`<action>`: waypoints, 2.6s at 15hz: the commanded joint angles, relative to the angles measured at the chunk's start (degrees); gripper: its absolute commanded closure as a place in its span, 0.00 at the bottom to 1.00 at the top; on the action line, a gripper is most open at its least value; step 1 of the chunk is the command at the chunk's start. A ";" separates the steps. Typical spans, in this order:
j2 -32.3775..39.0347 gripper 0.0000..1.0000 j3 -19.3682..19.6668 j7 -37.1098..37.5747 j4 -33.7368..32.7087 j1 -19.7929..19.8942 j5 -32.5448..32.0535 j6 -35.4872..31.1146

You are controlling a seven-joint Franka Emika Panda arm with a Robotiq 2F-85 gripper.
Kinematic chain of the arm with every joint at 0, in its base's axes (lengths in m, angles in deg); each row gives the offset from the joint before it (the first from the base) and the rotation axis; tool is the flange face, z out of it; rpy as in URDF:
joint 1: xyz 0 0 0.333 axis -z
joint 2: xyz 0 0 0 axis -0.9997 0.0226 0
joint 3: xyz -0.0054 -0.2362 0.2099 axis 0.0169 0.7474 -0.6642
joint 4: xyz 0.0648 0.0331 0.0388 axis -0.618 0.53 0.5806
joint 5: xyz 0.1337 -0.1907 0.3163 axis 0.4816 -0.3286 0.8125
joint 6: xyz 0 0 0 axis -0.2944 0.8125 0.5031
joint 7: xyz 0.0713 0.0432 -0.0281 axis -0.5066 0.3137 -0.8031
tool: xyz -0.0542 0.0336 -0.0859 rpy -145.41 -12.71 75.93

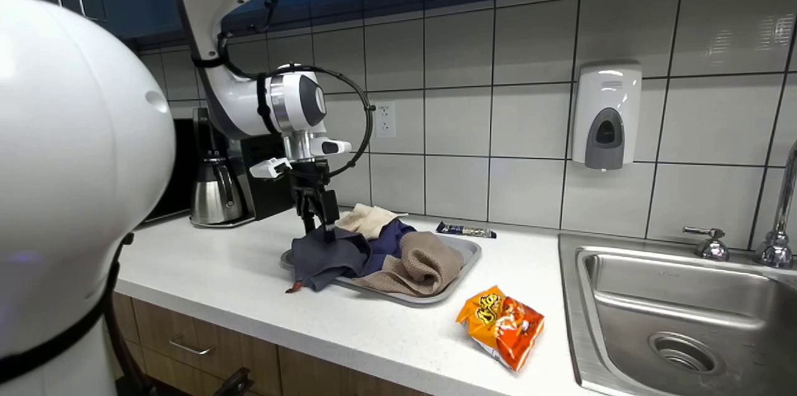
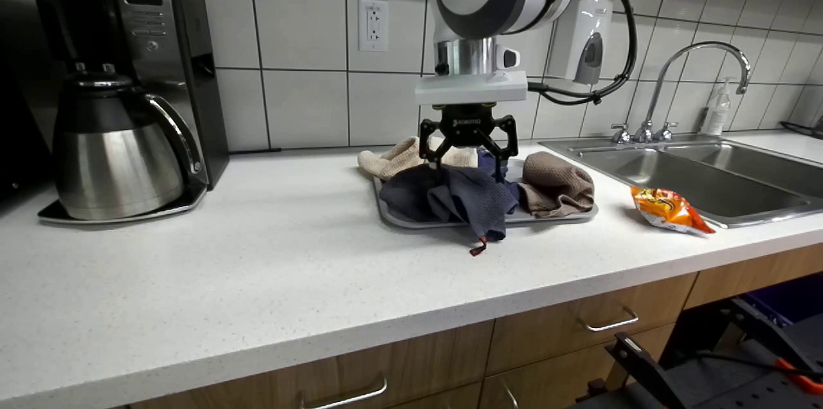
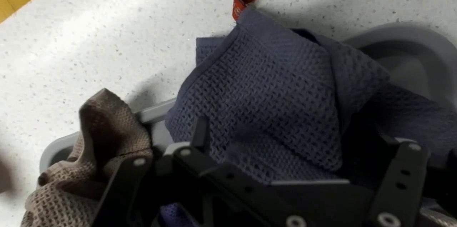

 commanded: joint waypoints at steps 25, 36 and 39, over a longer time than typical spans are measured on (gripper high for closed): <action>2.58 0.97 4.24 -0.13 -5.32 -4.85 0.78 -0.79; -8.72 0.97 1.14 -4.44 -4.76 -3.79 0.82 4.14; -9.93 0.97 -0.74 -5.16 -5.34 -4.14 0.97 5.05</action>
